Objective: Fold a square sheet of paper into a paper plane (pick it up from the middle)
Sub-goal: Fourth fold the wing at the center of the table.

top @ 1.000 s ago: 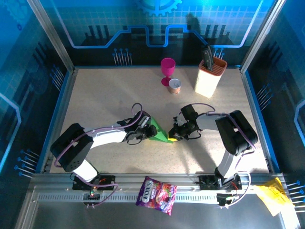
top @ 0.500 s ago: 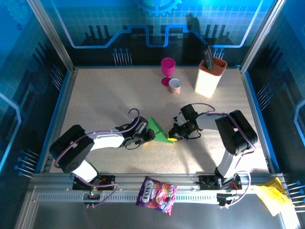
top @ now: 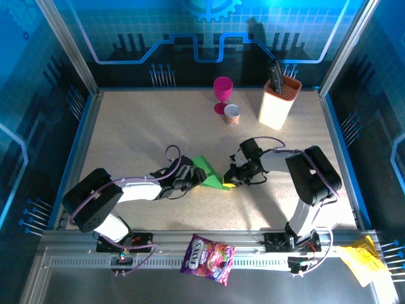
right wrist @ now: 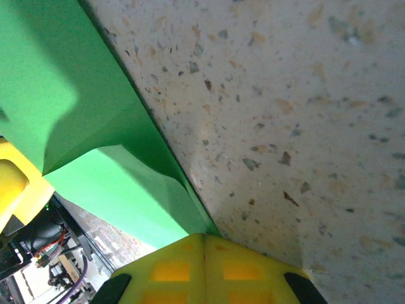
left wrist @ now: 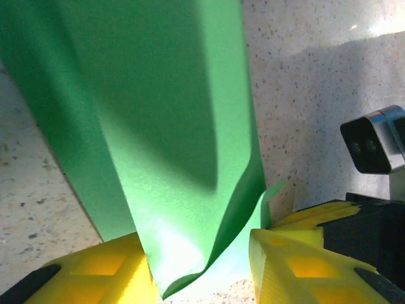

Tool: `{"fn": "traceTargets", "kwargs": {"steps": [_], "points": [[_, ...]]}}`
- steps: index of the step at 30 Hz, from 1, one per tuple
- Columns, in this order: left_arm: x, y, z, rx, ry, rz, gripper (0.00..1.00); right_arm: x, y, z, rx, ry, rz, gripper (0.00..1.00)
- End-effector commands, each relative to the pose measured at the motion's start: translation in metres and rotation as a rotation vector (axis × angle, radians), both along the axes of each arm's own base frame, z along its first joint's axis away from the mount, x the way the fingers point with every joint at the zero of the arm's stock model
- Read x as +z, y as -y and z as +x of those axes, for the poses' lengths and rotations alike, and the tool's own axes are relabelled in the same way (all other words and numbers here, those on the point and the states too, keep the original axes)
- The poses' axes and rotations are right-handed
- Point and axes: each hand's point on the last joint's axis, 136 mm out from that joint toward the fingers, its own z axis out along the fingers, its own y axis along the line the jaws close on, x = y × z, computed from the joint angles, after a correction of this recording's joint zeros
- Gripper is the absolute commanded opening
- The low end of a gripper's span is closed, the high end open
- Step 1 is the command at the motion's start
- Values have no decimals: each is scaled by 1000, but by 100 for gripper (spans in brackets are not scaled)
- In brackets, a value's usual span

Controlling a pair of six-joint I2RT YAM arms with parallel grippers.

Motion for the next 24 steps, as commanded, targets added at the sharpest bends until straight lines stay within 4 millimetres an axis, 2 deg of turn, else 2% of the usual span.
{"fn": "traceTargets", "kwargs": {"steps": [1,8,14,20,24], "points": [[11,8,6,8,28,-36,42,-68,32,-34,25,-91,-253,0],[1,14,3,-5,11,-37,42,-69,31,-33,27,-95,-250,0],[-7,5,0,10,7,-6,36,-68,31,-33,27,-94,-250,0],[-1,-5,-1,44,36,-9,36,-69,32,-34,29,-96,-252,0],[6,0,1,65,58,-78,39,-71,32,-35,30,-100,-256,0]]}}
